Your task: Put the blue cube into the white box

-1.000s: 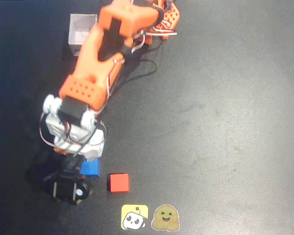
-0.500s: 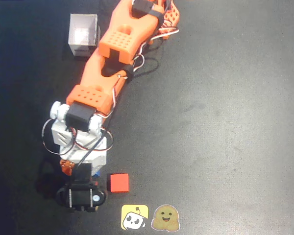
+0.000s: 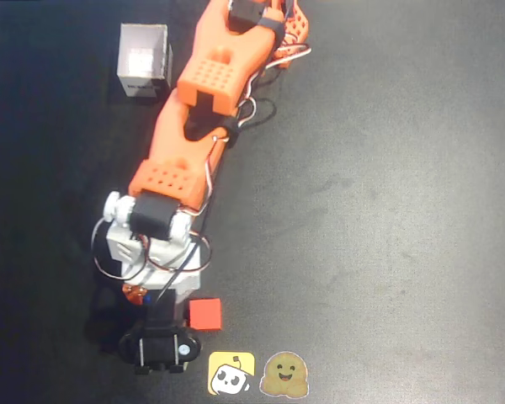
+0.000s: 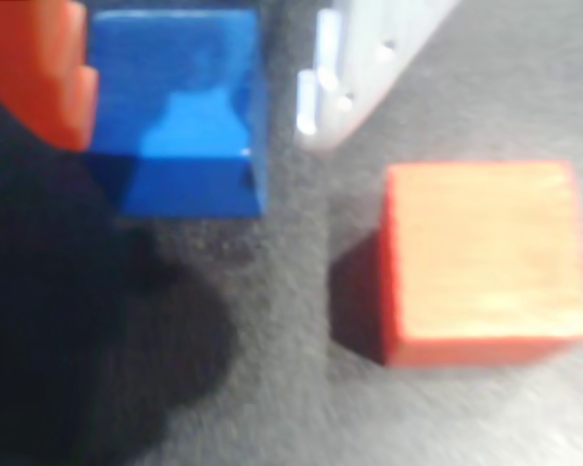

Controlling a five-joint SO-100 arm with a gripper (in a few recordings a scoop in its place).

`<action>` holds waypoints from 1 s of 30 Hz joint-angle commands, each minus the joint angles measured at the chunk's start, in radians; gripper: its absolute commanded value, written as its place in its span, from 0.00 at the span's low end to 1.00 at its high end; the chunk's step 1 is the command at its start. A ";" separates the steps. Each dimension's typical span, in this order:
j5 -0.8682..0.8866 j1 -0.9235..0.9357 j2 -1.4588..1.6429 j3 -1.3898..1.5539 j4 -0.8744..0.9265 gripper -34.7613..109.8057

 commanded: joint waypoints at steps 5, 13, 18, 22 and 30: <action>-0.049 0.017 -0.023 -0.014 0.091 0.35; -0.057 0.037 -0.067 -0.029 0.091 0.36; -0.046 0.037 -0.051 0.000 0.091 0.37; -0.040 0.037 -0.066 -0.006 0.091 0.38; -0.034 0.038 -0.098 -0.032 0.091 0.42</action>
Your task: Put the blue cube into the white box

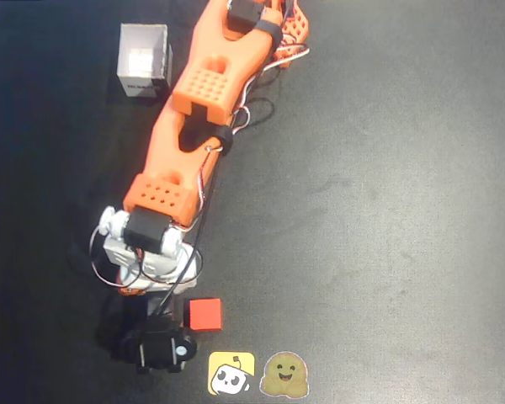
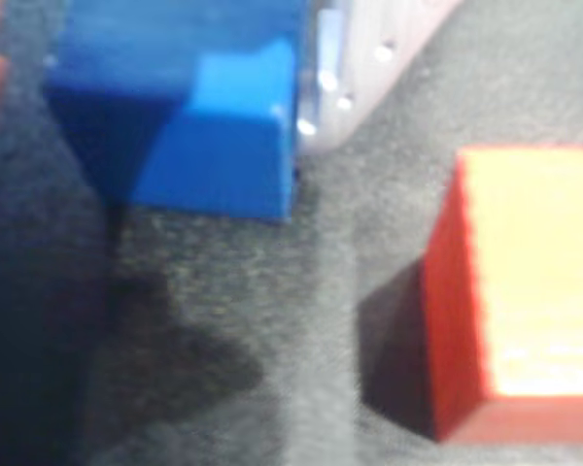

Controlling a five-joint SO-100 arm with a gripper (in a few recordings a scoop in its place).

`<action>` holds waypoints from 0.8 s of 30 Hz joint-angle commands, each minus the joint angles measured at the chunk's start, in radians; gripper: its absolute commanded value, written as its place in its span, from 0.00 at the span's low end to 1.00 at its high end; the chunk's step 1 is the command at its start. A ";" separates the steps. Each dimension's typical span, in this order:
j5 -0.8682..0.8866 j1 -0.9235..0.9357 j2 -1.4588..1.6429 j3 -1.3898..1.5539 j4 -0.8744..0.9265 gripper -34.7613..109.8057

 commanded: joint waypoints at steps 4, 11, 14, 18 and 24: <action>-0.008 0.015 0.011 -0.032 0.083 0.41; -0.005 0.017 0.005 -0.032 0.083 0.32; 0.012 0.021 0.008 -0.023 0.083 0.25; 0.018 0.026 0.034 -0.009 0.083 0.24; 0.020 0.041 0.233 0.127 0.083 0.24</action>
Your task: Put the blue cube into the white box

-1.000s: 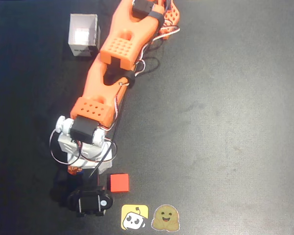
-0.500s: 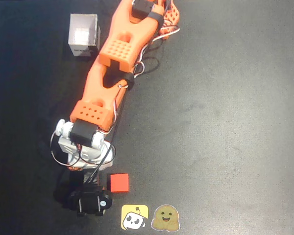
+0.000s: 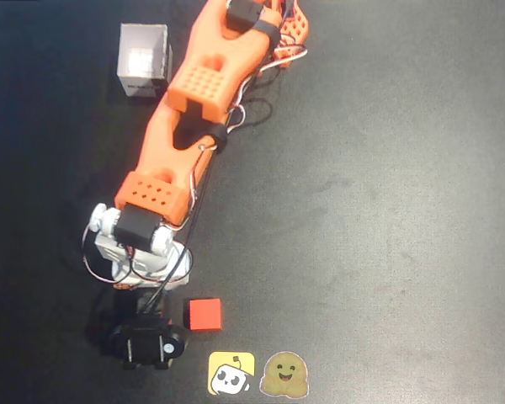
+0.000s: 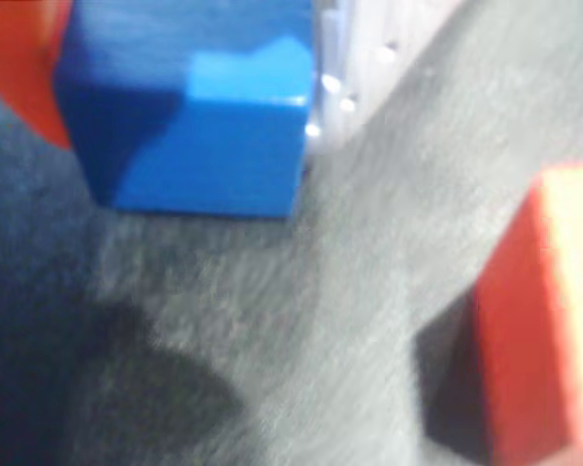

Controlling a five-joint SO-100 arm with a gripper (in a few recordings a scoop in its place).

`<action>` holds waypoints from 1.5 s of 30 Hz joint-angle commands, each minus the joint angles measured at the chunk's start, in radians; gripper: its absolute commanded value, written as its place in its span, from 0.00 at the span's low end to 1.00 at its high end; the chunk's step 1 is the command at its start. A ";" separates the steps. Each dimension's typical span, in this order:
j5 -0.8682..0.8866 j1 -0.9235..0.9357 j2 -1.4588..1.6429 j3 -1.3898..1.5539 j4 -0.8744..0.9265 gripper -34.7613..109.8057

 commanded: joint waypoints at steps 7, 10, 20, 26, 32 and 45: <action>-0.029 0.057 0.430 0.247 0.083 0.24; -0.071 0.092 0.555 0.376 0.083 0.24; -0.178 0.216 0.962 0.856 0.080 0.24; -0.238 0.301 1.293 1.241 -0.015 0.24; -0.298 0.408 1.569 1.522 -0.072 0.24; -0.350 0.704 1.968 1.911 -0.118 0.24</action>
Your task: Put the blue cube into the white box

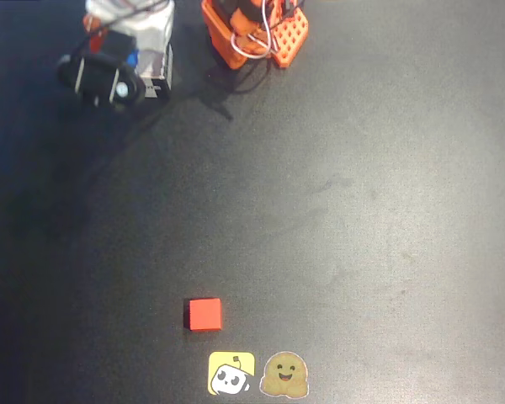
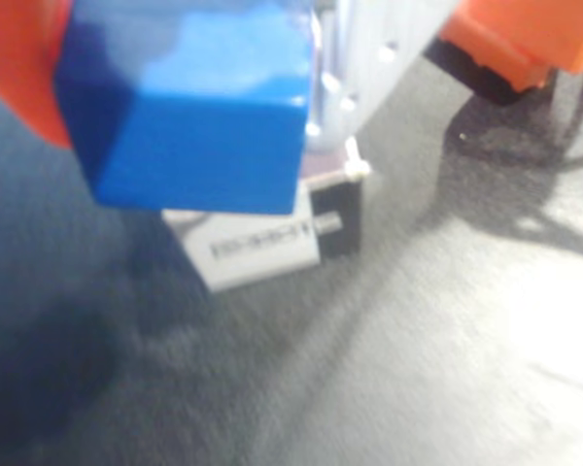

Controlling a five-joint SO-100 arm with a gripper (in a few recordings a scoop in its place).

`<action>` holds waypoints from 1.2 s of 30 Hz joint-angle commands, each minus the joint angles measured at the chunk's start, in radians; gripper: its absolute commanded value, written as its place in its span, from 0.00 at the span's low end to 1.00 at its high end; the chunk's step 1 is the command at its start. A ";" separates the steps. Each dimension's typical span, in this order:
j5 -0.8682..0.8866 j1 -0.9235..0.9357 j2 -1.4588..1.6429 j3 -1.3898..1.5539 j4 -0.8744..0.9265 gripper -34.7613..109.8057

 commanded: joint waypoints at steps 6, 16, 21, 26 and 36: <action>0.000 0.126 0.080 0.140 -0.112 0.24; 0.052 0.199 0.153 0.299 -0.149 0.24; 0.055 0.249 0.236 0.360 -0.140 0.24; 0.080 0.278 0.239 0.383 -0.149 0.24; 0.193 0.227 0.236 0.420 -0.155 0.27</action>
